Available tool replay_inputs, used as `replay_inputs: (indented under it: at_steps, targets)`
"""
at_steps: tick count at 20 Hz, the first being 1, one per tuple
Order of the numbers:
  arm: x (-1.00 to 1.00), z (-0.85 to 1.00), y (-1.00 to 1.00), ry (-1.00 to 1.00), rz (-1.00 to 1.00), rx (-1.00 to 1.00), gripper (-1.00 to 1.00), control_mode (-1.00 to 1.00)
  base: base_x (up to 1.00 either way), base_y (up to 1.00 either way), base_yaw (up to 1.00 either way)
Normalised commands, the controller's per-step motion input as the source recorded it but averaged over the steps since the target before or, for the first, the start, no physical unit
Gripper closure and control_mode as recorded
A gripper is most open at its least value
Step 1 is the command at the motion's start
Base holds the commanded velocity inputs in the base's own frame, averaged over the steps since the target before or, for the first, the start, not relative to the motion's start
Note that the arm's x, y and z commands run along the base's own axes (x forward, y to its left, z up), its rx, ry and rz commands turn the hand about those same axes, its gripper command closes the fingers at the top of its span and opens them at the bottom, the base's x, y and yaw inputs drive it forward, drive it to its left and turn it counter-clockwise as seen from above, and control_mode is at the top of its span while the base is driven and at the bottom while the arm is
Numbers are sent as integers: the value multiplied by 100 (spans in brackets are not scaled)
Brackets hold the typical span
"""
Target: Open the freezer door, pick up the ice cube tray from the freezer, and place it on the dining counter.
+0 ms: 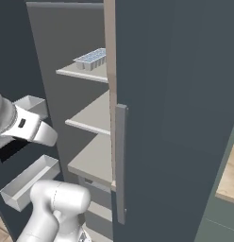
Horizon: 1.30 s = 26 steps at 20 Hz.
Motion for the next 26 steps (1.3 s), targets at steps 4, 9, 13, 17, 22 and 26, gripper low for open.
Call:
replay_inputs:
  at_steps: [4, 9, 13, 17, 22, 26]
  targets:
    - [2, 25, 4, 0, -17, 11, -100, -100, 0, 0, 0]
    - [2, 27, 7, 0, -26, 7, -100, -100, 0, 0, 0]
    - [8, 27, 7, -3, -26, 10, -100, -100, 0, 0, 0]
    - [11, 16, 5, -10, -21, 12, -100, -100, 0, 0, 0]
    - [15, 5, 2, -19, -18, 9, -100, -100, 0, 0, 0]
    - [18, 2, 1, -24, -20, 6, -100, -100, 0, 0, 0]
